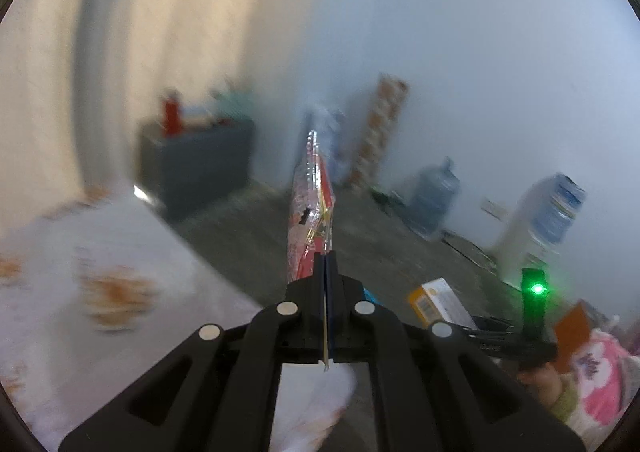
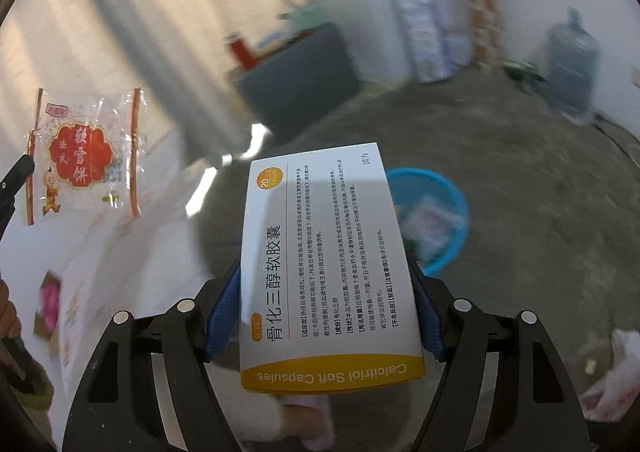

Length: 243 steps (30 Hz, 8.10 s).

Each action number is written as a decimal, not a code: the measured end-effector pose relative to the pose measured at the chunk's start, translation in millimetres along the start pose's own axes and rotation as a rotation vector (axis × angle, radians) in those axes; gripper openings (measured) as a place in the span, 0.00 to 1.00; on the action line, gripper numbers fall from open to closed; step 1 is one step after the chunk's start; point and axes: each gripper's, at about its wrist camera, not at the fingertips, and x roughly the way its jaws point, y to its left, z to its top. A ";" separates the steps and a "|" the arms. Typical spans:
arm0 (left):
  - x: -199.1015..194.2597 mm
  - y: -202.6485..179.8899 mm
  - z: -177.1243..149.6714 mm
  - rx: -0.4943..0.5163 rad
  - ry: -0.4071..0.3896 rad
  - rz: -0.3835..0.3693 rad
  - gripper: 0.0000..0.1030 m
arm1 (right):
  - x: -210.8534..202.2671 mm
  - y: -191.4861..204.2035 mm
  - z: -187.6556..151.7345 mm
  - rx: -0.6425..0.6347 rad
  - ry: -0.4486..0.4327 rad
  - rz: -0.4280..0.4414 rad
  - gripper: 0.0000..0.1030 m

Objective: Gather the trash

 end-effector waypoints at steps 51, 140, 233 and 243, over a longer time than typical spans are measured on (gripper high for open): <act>89.1 -23.7 -30.4 -0.198 0.313 0.102 0.87 | -4.2 -26.8 4.7 0.013 -0.059 -0.052 0.93; -91.4 -17.7 -157.2 -0.219 0.154 0.786 0.95 | -68.7 133.7 -101.9 -0.258 -0.154 -0.423 0.92; -90.4 -15.3 -164.1 -0.228 0.176 0.779 0.95 | -63.7 139.1 -101.7 -0.270 -0.155 -0.425 0.92; -89.5 -15.5 -165.2 -0.227 0.175 0.779 0.95 | -63.3 140.4 -101.7 -0.270 -0.154 -0.424 0.92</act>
